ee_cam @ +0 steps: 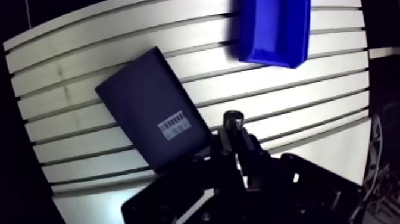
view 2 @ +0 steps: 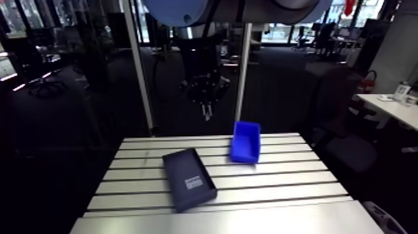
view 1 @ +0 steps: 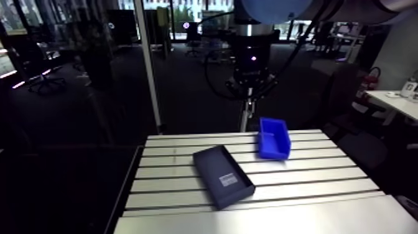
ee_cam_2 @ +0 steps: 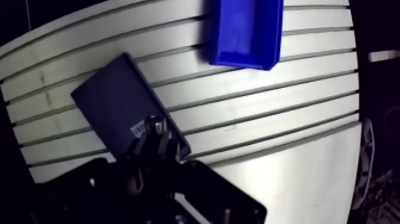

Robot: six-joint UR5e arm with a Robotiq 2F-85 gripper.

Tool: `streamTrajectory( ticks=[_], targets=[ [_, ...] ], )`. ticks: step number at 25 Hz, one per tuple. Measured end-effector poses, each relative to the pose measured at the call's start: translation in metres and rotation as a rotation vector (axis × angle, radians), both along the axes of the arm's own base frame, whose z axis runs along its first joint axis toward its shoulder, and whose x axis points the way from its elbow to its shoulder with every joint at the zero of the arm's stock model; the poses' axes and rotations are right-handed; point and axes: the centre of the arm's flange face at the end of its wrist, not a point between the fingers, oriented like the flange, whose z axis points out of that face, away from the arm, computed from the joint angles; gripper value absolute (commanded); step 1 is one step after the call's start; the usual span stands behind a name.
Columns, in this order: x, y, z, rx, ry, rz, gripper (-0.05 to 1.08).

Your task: Pick up the M10 bolt from the tray and put it into the blue bin.

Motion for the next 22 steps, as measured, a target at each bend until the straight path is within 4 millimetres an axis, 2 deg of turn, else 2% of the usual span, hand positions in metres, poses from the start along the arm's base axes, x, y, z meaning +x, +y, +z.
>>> streamTrajectory(
  ticks=[5,9,15,22],
  targets=[
    [0.011,0.036,0.019,0.010,-0.052,0.233,1.01],
    [0.010,0.059,0.024,-0.009,-0.072,0.416,1.02],
    [-0.002,0.086,0.015,-0.031,-0.102,0.697,1.03],
    [-0.024,0.123,0.000,-0.023,-0.142,0.996,1.03]
  ],
)
